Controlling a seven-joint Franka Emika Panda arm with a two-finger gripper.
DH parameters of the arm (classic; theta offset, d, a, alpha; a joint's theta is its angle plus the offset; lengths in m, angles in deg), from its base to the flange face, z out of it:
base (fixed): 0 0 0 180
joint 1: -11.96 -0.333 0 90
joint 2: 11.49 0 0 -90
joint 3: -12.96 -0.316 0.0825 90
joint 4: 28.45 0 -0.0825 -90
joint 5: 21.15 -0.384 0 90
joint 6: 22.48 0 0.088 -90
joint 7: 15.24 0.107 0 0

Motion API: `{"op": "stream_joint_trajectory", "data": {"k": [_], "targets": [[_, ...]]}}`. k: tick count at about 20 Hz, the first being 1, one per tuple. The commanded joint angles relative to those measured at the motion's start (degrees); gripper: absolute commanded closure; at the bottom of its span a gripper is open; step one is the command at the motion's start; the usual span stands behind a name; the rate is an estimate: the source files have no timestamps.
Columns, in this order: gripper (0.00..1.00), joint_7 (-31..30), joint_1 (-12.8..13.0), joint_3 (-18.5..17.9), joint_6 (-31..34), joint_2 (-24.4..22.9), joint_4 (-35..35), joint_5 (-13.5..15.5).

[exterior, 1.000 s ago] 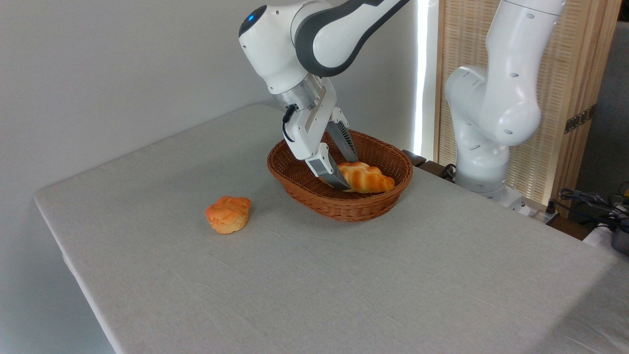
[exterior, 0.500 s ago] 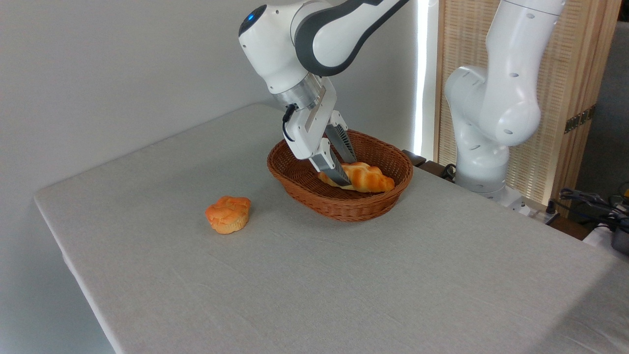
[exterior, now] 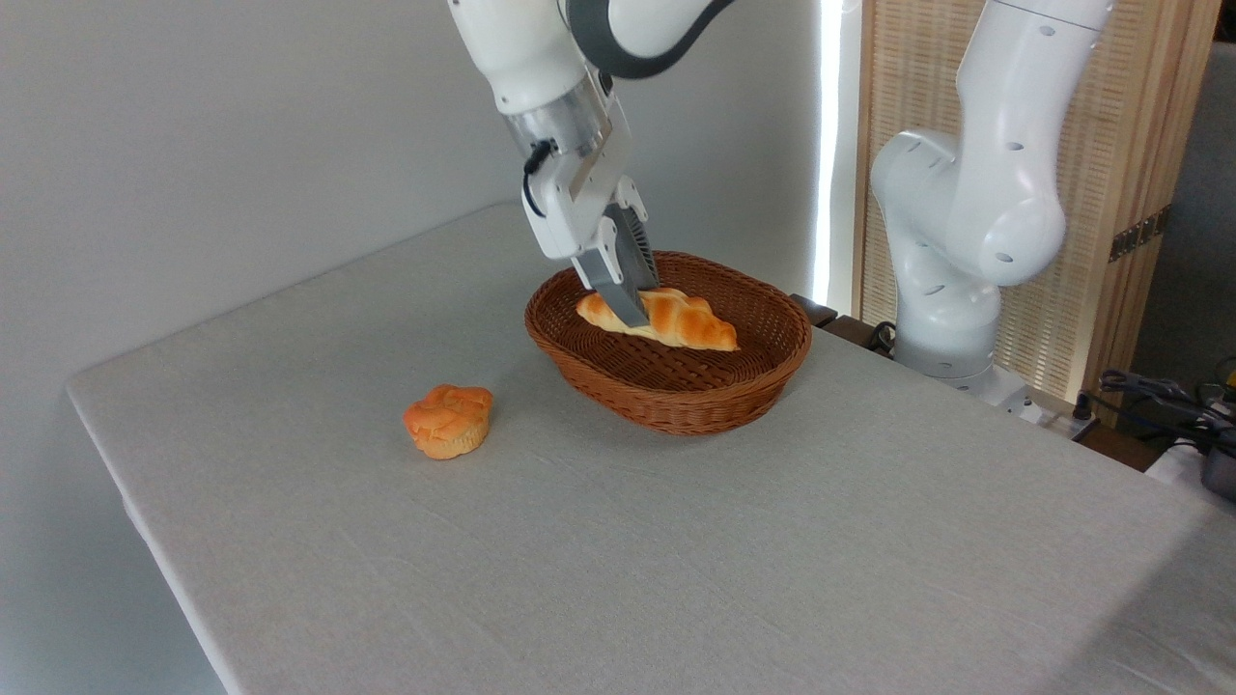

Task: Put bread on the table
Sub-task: 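Lift the braided roll out over the basket rim toward the orange bun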

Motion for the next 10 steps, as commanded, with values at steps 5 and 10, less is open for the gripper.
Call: {"op": "stream_joint_trajectory", "data": {"k": [5, 10], "targets": [[0.48, 0.3, -7.5, -0.3, -10.5, 2.3, -3.5, 3.9], [0.44, -2.6, -9.3, -0.2, -21.9, 7.6, -4.3, 7.6]]}}
